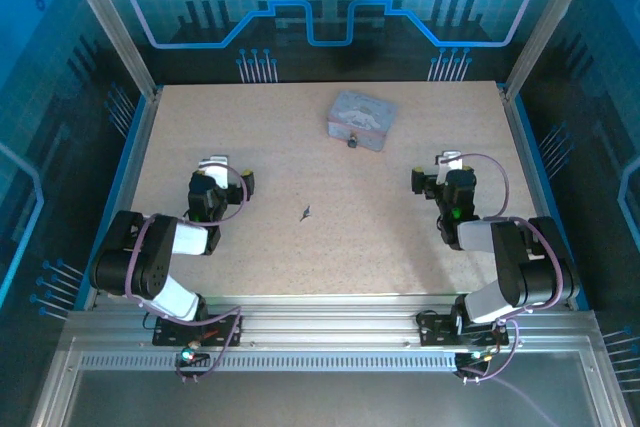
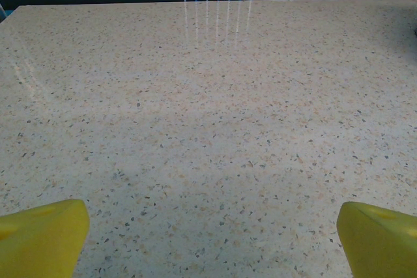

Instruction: Unlock a padlock with a key

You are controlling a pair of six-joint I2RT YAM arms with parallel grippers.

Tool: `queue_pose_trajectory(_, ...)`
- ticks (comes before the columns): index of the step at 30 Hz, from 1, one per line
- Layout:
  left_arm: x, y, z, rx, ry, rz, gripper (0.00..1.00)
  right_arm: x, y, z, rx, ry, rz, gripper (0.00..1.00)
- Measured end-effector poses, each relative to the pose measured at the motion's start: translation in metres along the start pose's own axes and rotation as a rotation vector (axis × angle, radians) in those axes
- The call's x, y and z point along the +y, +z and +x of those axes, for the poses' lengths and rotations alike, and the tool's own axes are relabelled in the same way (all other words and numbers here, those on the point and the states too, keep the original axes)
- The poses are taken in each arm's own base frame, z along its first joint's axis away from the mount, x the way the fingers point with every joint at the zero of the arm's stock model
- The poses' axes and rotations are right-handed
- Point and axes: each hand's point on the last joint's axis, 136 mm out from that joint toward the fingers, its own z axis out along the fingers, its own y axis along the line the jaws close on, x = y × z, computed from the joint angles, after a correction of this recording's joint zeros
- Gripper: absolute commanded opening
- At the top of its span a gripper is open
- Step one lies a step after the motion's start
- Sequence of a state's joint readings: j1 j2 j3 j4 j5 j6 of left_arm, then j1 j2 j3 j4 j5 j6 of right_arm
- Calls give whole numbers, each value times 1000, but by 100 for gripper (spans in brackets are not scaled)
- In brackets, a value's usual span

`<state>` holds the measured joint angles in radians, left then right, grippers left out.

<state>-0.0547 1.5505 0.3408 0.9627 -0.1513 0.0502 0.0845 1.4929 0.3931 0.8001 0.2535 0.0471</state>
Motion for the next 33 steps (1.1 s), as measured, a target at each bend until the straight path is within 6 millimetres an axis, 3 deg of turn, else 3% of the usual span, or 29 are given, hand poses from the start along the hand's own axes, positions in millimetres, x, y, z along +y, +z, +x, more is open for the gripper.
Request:
queue_pose_trajectory(27,0,1,0,5,-8,-2,99,0,0,0,0,0,0,100)
queue_pose_trajectory(33,8,4,-3,8,-32,-22,99,0,0,0,0,0,0,100)
